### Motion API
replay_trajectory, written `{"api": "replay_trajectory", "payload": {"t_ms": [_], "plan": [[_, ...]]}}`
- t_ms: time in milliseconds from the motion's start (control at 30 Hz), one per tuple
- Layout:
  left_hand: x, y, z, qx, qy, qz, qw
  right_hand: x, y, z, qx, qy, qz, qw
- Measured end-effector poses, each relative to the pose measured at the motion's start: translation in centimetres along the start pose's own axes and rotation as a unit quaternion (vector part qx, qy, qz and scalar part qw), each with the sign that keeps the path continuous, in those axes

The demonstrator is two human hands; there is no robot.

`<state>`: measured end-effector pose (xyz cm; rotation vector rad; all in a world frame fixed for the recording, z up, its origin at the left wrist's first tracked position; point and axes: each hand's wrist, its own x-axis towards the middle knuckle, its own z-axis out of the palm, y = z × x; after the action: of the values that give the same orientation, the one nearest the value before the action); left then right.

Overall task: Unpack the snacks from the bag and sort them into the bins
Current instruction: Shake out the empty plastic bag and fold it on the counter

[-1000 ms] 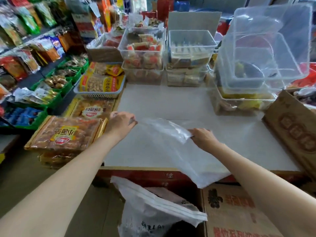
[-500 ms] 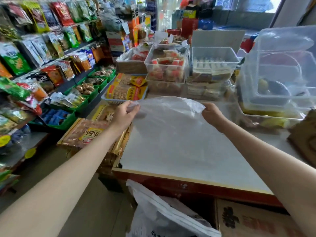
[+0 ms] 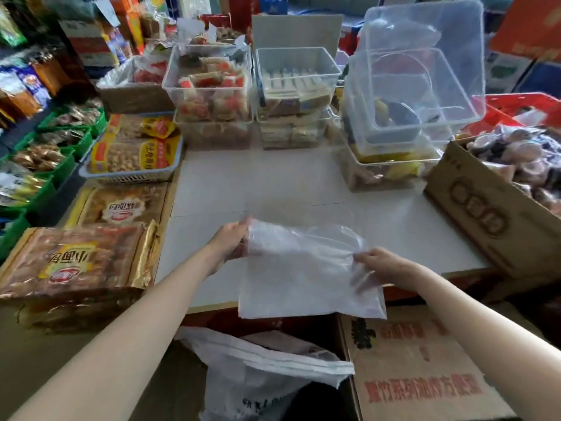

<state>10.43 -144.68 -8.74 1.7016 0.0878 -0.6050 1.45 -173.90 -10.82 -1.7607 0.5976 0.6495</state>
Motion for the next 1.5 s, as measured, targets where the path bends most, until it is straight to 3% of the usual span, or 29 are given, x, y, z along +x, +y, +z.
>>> {"api": "replay_trajectory", "payload": {"t_ms": [67,233,500,600,700,800,833,900,933,967,1033,1100,1133,1200,1300,1433,1500], "plan": [[1.6,0.0,0.3,-0.037,-0.039,-0.036,0.998,2.2,-1.1,-0.6,0.011,0.074,-0.017,0.997],[6.3,-2.6,0.3,0.157,-0.036,-0.073,0.984,10.0,-4.3,-2.1,0.046,0.151,-0.011,0.987],[12.6,-7.6,3.2,0.133,0.019,-0.174,0.976,21.1,-6.0,-3.1,-0.028,0.181,0.000,0.983],[14.1,-8.1,3.7,0.071,0.027,-0.148,0.986,22.0,-7.2,-2.8,0.080,0.156,-0.055,0.983],[15.3,-8.3,2.8,0.123,0.167,-0.060,0.976,23.2,-8.3,-3.4,0.065,0.173,-0.089,0.979],[15.6,-7.8,2.3,0.233,0.317,-0.039,0.919,24.5,-9.3,-4.0,-0.083,0.203,-0.078,0.972],[15.4,-7.5,2.6,0.283,0.339,0.011,0.897,24.6,-9.7,-4.2,-0.118,0.207,-0.084,0.968],[15.0,-7.5,3.7,0.422,0.289,0.204,0.834,23.2,-10.3,-4.1,-0.229,0.231,-0.152,0.933],[14.8,-8.0,4.3,0.497,0.204,0.275,0.797,21.9,-10.4,-3.6,-0.289,0.239,-0.221,0.900],[14.5,-8.3,4.9,0.561,0.090,0.281,0.773,20.6,-10.0,-3.0,-0.333,0.228,-0.300,0.864],[14.4,-9.4,5.5,0.627,-0.087,0.145,0.760,18.3,-7.5,-1.1,-0.449,0.110,-0.400,0.792],[15.0,-9.9,5.8,0.645,-0.128,0.067,0.750,17.8,-3.5,0.3,-0.621,-0.011,-0.321,0.715],[15.3,-10.1,6.0,0.657,-0.131,0.059,0.740,18.3,-1.7,0.2,-0.672,-0.038,-0.250,0.696],[15.7,-10.7,5.5,0.690,-0.150,0.032,0.708,19.4,0.5,-0.9,-0.680,-0.062,-0.147,0.716],[15.3,-11.6,3.6,0.726,-0.179,-0.027,0.663,20.6,2.2,-2.4,-0.673,-0.086,-0.130,0.723],[14.5,-11.7,2.0,0.728,-0.162,-0.006,0.666,20.7,2.4,-3.3,-0.678,-0.101,-0.132,0.716],[14.3,-11.0,1.5,0.683,-0.151,0.003,0.715,20.3,1.9,-3.8,-0.674,-0.091,-0.133,0.721]]}}
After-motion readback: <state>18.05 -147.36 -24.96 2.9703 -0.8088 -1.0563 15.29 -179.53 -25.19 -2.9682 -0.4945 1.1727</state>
